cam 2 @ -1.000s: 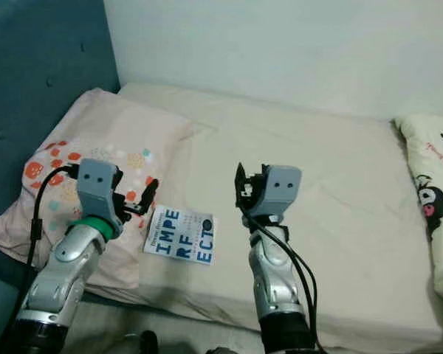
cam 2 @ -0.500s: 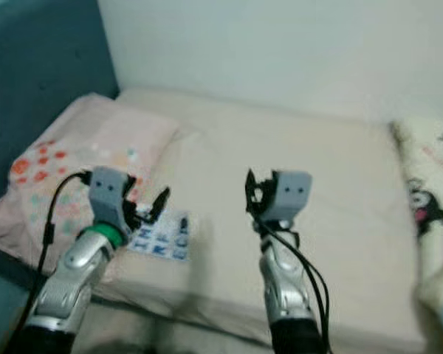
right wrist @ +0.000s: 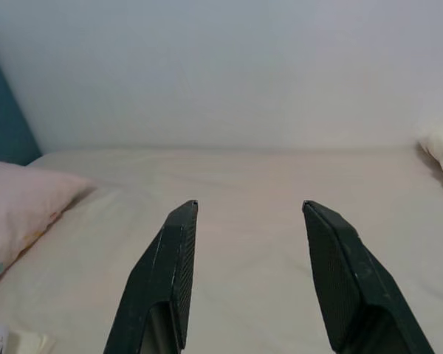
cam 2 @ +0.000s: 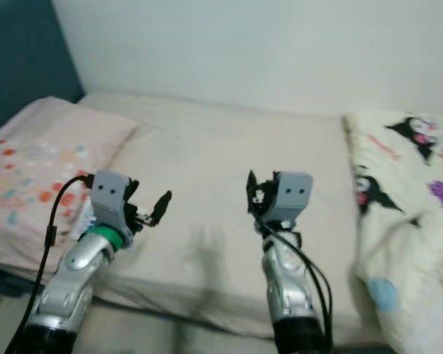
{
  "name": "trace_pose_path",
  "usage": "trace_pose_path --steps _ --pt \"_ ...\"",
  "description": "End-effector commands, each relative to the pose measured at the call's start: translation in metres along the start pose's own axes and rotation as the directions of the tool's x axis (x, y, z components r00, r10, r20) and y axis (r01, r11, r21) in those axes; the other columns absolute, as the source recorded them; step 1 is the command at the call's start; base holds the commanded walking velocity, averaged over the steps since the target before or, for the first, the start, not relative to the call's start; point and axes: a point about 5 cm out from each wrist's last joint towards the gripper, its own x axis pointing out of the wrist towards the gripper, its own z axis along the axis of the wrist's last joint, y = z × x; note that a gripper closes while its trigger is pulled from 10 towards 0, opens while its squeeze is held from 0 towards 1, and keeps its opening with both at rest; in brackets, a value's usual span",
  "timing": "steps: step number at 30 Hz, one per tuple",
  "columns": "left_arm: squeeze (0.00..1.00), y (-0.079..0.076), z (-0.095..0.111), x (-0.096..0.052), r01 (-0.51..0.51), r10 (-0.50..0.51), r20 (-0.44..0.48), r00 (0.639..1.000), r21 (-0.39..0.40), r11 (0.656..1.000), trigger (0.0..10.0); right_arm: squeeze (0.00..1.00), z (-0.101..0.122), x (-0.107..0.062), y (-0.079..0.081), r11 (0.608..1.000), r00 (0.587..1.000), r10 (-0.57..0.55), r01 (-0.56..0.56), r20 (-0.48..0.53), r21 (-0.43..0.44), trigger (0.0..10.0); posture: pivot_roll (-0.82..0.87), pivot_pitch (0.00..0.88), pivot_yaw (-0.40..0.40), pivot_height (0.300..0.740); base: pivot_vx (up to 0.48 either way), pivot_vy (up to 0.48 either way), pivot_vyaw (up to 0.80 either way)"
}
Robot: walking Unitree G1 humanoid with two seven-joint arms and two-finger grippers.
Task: Clean up the room
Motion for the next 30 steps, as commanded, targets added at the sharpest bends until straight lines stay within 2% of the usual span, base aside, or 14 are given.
trace_pose_path --steps 1,30 --pt "0.0 -0.0002 -0.0049 -0.0013 0.002 -0.002 -0.016 1.0 -0.012 1.0 10.0 0.0 -0.0039 -0.0019 0.0006 1.0 1.0 0.002 -0.002 -0.016 0.001 10.0 -0.01 0.008 0.028 0.74 0.0 -0.39 0.0" --pt "0.0 0.0006 -0.0065 -0.0014 0.009 -0.009 -0.03 0.999 -0.007 1.0 10.0 0.0 -0.0074 -0.0059 0.0016 1.0 1.0 -0.004 0.004 -0.023 0.006 10.0 -0.02 0.021 0.041 0.74 0.0 -0.382 0.0"
